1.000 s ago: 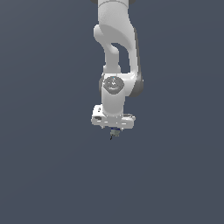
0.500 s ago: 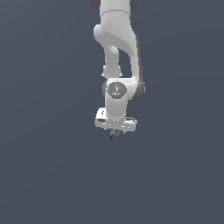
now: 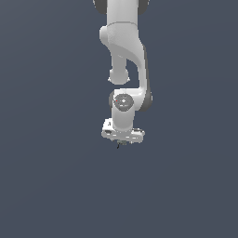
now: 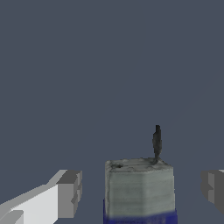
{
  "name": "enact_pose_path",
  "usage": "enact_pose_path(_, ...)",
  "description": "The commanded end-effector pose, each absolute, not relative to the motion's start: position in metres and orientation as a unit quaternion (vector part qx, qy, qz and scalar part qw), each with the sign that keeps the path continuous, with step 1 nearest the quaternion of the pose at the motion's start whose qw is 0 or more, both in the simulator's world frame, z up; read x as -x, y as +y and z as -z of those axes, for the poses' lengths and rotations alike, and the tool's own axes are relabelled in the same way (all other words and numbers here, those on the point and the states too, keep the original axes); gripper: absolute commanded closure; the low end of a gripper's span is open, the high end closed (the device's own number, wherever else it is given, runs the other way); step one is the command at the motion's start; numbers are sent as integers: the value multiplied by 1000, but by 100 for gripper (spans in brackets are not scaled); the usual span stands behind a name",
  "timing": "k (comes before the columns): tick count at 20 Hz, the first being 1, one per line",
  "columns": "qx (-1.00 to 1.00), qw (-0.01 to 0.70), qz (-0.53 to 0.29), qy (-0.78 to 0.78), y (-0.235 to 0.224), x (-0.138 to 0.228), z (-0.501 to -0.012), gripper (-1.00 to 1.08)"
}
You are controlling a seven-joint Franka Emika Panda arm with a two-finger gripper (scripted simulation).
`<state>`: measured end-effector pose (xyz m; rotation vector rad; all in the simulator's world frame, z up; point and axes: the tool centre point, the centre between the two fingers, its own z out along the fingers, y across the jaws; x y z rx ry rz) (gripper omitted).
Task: Pick up the object and move it to a goal position.
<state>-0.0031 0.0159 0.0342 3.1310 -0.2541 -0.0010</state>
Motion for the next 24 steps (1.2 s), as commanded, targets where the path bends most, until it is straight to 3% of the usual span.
enact_pose_path(1,-997,0,0,-81,16,4,-22,-92)
enact_pose_path(7,-997,0,0,-82,16,2,-13,-92)
enact_pose_path(8,-997,0,0,-82,16,2,-13,108)
enact_pose_path(24,-997,0,0,-82,31,3,-14,108)
